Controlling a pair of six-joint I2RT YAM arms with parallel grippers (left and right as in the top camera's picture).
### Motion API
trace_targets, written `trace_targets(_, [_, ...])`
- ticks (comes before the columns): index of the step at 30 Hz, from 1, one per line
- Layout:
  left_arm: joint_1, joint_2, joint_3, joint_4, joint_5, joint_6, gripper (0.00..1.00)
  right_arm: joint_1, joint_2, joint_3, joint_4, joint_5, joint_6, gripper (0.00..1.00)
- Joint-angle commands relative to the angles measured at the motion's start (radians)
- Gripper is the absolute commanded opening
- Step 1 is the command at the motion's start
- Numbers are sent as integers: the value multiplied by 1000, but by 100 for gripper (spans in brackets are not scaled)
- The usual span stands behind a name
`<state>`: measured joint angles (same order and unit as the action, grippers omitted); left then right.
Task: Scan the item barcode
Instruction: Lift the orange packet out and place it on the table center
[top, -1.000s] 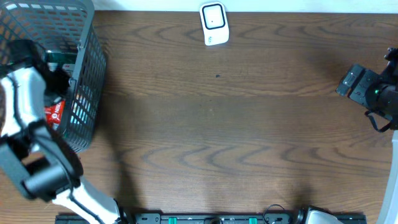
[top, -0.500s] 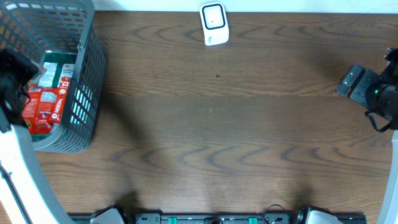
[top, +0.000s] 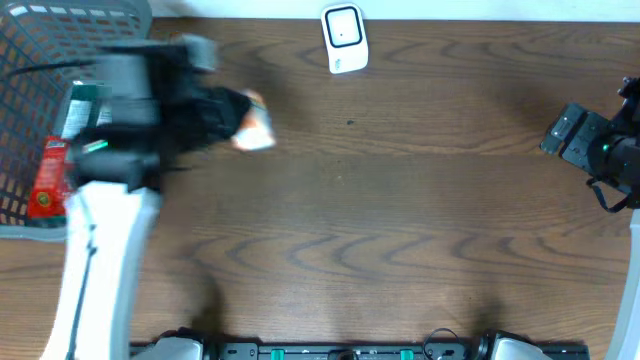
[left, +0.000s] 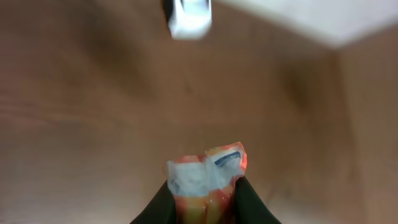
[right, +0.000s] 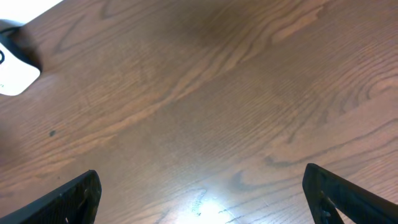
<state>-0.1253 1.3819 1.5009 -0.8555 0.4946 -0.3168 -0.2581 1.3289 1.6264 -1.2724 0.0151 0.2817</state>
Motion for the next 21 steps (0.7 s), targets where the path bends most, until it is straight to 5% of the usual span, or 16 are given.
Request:
trace_targets(1, [-202, 121, -31, 5, -177, -4, 8, -3, 5, 13, -2, 3, 13, 99])
trace_targets(6, [-409, 336, -31, 103, -299, -30, 8, -3, 5, 13, -3, 3, 13, 99])
trace_targets(13, [-520, 548, -31, 320, -304, -37, 13, -3, 5, 13, -3, 3, 13, 99])
trace_targets(17, [-534, 577, -31, 364, -305, -37, 66, -3, 5, 13, -3, 3, 13, 99])
trace_targets(21, [-517, 536, -17, 364, -306, -16, 78, -3, 5, 13, -3, 3, 13, 99])
